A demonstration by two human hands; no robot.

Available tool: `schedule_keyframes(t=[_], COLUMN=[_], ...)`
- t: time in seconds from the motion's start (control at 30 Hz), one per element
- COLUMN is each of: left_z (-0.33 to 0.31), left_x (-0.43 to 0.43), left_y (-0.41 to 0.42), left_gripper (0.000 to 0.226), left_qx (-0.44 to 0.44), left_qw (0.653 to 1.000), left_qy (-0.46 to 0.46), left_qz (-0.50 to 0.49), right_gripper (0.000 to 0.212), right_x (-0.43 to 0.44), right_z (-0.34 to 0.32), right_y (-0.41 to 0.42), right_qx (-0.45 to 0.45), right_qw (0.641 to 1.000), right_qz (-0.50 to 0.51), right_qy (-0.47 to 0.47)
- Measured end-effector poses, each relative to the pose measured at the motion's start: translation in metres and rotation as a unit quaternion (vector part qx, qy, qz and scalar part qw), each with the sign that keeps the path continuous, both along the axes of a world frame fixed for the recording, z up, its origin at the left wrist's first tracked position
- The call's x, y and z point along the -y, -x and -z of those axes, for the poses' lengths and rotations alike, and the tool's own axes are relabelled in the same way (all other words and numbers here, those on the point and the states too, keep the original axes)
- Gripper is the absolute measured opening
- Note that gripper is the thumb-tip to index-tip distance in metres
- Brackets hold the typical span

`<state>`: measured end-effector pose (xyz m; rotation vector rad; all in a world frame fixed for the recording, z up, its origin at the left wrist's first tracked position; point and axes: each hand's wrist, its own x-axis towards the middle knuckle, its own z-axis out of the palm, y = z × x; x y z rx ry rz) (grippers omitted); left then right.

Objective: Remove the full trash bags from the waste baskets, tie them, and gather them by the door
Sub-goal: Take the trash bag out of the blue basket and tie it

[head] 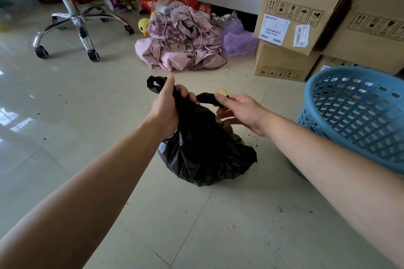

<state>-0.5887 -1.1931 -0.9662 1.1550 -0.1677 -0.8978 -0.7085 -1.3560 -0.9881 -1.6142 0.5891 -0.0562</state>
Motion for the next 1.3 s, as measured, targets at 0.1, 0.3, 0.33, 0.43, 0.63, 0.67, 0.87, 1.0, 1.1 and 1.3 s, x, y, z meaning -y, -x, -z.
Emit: schedule_keyframes(t=[0.1,0.3,0.33,0.43,0.63,0.67,0.87,1.0,1.1,1.3], left_z=[0.003,-0.008,-0.008,-0.001,0.035,0.037,0.037,0.044,0.049,0.034], left_x=[0.001,0.007,0.007,-0.002,-0.026,-0.027,-0.026,-0.016,-0.007,0.022], left_y=[-0.002,0.001,0.000,-0.005,-0.018,-0.018,-0.022,-0.017,-0.003,0.022], left_gripper=[0.074,0.062,0.060,0.053,0.052,0.058,0.069,0.029,0.018,0.017], left_qx=[0.059,0.069,0.076,0.087,0.028,0.046,0.061,0.108,0.128,0.249], left_qw=[0.996,0.974,0.967,0.951,0.946,0.946,0.964,0.985,0.979,0.953], left_qy=[-0.058,-0.056,-0.064,-0.114,-0.211,-0.235,-0.258,-0.135,-0.155,-0.143], left_qz=[-0.021,-0.211,-0.235,-0.274,-0.243,-0.216,-0.021,0.003,-0.034,-0.093], right_gripper=[0.037,0.029,0.029,0.031,0.037,0.040,0.035,0.048,0.073,0.034], right_x=[0.005,0.020,0.024,0.040,0.046,0.044,0.029,0.017,0.012,0.011], right_z=[0.002,0.019,0.023,0.031,0.019,0.014,-0.004,0.001,0.028,0.044], right_y=[0.002,0.010,0.012,0.022,0.015,0.012,-0.004,-0.011,-0.009,-0.007], right_qx=[-0.031,-0.119,-0.137,-0.177,-0.057,-0.024,0.086,0.123,0.000,-0.034], right_qw=[0.996,0.984,0.978,0.959,0.961,0.964,0.967,0.966,0.983,0.979], right_qz=[0.038,0.090,0.115,0.205,0.271,0.265,0.184,0.174,0.181,0.201], right_qy=[0.075,0.102,0.104,0.082,0.007,-0.008,-0.156,-0.145,0.005,-0.021])
